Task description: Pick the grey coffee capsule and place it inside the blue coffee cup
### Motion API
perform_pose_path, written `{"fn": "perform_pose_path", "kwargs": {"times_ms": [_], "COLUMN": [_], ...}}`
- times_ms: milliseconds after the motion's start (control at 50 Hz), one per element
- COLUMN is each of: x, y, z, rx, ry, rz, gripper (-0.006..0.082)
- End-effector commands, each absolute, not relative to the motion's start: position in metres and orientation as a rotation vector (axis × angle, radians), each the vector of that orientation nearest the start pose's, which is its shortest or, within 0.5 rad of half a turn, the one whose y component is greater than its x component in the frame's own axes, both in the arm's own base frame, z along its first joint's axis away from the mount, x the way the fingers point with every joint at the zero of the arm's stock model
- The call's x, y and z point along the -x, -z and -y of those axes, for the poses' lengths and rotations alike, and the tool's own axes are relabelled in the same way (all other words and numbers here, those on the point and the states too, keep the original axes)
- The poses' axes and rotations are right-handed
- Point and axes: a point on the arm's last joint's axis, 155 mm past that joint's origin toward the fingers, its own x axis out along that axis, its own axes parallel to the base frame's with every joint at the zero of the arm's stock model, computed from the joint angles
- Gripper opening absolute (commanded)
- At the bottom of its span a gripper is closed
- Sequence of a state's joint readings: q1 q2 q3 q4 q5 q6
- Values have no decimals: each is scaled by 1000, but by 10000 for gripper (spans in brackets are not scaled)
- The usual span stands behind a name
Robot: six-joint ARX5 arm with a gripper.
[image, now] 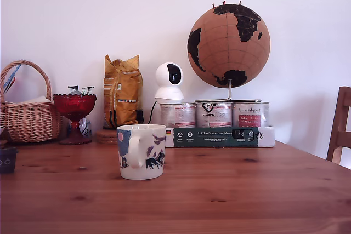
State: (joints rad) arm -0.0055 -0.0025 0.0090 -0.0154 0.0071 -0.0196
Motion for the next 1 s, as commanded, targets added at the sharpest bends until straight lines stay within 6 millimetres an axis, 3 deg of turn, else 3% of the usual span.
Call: {"fn": "perform_pose_path", "kwargs": {"times_ms": [0,120,320,540,980], "x": [-253,-253,-249,-247,-297], "y": [-158,-164,-205,-224,-154], "z": [2,2,5,17,18], "rx": [32,100,221,283,283], "ry": [10,12,44,119,73], "rz": [-9,12,174,179,-181], "gripper": [-19,-19,-19,-19,-19]}}
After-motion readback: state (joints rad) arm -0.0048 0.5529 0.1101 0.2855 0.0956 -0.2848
